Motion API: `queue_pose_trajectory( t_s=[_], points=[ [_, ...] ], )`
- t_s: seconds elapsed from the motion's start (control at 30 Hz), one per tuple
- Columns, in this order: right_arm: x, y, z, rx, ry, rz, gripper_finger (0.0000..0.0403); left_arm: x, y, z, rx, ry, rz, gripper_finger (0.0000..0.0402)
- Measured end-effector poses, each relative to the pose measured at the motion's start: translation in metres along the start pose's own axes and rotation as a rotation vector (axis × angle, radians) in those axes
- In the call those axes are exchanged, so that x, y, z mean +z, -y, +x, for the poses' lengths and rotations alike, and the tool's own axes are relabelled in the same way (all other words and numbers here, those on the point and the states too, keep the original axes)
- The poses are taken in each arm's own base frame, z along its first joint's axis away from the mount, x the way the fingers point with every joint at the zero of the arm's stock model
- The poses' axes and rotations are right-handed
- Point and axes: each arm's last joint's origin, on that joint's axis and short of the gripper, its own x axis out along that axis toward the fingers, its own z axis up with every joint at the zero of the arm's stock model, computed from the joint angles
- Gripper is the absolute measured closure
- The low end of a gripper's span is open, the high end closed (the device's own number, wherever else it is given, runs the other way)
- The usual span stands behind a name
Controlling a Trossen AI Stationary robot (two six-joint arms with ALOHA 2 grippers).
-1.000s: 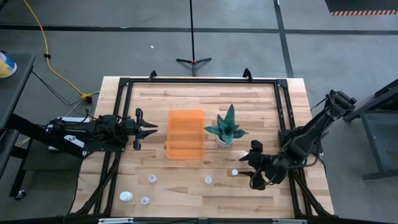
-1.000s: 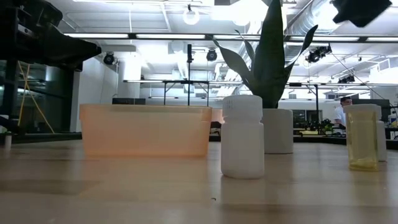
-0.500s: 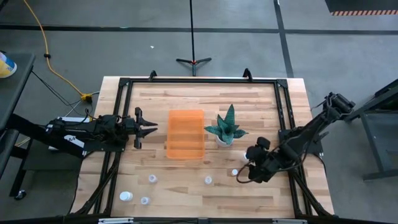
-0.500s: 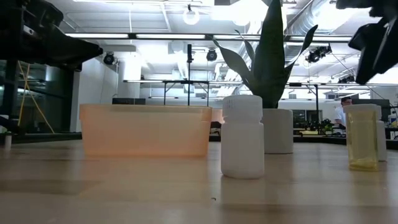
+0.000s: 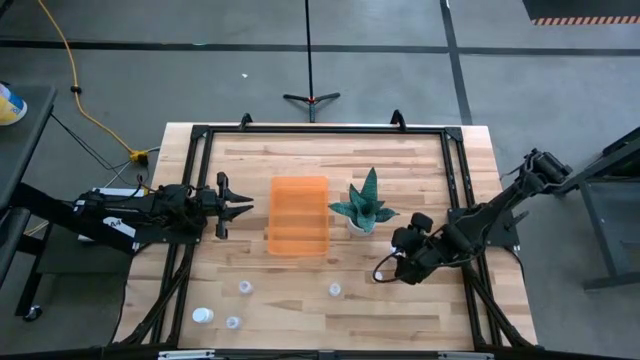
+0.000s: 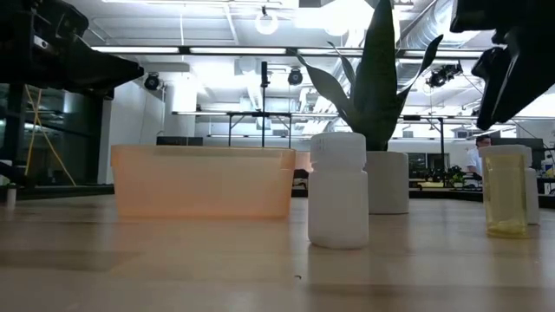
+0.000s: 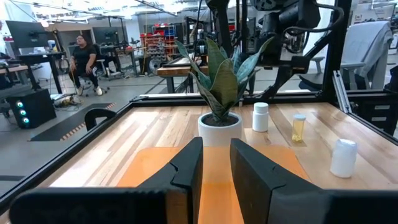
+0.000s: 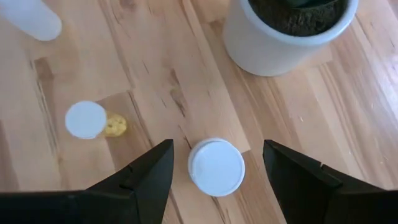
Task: Pick and place pill bottles into a basket
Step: Put the right white pill bottle into the orange container
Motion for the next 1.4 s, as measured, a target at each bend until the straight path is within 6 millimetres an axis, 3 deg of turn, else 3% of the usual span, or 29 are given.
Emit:
queue_pose_trajectory(
  t_s=[0.57, 0.83, 1.2, 1.4],
  points=[
    [-0.028, 0.010, 0.036, 0.048, -0.019, 0.016, 0.0164, 0.000, 0.000, 0.000, -0.001, 0.000, 0.000, 0.0284],
    [-0.027, 0.009, 0.037, 0.062, -0.011, 0.022, 0.0171, 0.000, 0.000, 0.000, -0.001, 0.000, 0.000, 0.0284],
    [-0.028, 0.009, 0.036, 0.062, -0.015, 0.021, 0.0251, 0.000, 0.000, 0.000, -0.002, 0.000, 0.000, 0.0284],
    [-0.027, 0.008, 0.035, 0.067, -0.020, 0.021, 0.0241, 0.000, 0.000, 0.000, -0.002, 0.000, 0.000, 0.0284]
  ],
)
